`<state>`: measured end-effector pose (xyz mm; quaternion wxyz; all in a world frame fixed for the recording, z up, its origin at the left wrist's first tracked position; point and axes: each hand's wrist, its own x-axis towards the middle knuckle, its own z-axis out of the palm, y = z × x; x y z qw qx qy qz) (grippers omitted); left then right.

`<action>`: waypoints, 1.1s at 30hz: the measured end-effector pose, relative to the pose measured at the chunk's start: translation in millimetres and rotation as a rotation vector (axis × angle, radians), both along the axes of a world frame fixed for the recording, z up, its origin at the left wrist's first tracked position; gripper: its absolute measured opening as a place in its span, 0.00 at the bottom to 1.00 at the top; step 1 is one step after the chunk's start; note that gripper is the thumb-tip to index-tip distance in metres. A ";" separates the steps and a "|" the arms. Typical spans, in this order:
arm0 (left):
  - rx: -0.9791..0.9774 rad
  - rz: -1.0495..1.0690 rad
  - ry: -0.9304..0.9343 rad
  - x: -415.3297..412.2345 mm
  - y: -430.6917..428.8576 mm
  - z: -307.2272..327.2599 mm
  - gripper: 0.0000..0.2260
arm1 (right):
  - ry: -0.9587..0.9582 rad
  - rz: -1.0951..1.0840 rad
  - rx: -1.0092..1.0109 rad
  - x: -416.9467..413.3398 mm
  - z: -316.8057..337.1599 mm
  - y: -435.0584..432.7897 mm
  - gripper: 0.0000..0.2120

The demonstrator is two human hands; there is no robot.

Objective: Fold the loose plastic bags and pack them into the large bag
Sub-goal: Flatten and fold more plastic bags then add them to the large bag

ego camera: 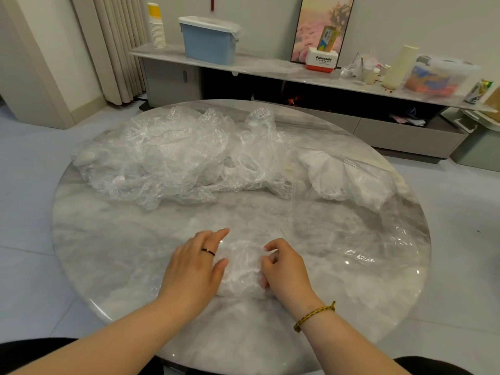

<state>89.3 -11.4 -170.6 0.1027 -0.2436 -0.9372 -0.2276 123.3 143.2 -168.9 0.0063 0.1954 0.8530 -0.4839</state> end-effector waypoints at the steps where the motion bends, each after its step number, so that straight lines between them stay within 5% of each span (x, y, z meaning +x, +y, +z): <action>1: 0.004 -0.056 0.127 1.8 1.0 -3.0 0.16 | -0.003 0.008 0.033 -0.5 -0.6 -0.4 0.08; 3: -0.052 -0.175 0.215 5.3 4.6 -10.4 0.16 | 0.010 0.021 0.115 -0.6 0.6 -1.1 0.12; 7: -0.344 -0.208 0.058 7.5 9.2 -21.8 0.33 | 0.020 0.032 0.323 1.9 5.9 -3.3 0.18; 10: -0.405 -0.192 0.004 5.1 11.1 -25.0 0.30 | 0.302 0.038 0.613 3.4 8.2 -14.2 0.19; 13: -0.460 -0.229 -0.063 4.8 11.3 -25.0 0.22 | 0.272 0.216 0.802 6.1 -2.8 -23.5 0.21; 18: -0.563 -0.263 -0.110 2.8 11.4 -34.5 0.23 | -0.018 0.402 0.845 9.2 -14.8 -16.4 0.22; 21: -0.568 -0.254 -0.103 1.8 11.0 -38.3 0.31 | -0.058 0.443 0.854 12.8 -20.4 -12.1 0.22; 29: -0.585 -0.291 -0.128 1.1 12.9 -38.8 0.34 | -0.147 0.487 0.864 15.3 -22.5 -12.5 0.23; 33: -0.419 -0.223 -0.186 -6.7 17.3 -22.3 0.53 | -0.098 0.408 0.769 12.8 -14.4 -8.5 0.32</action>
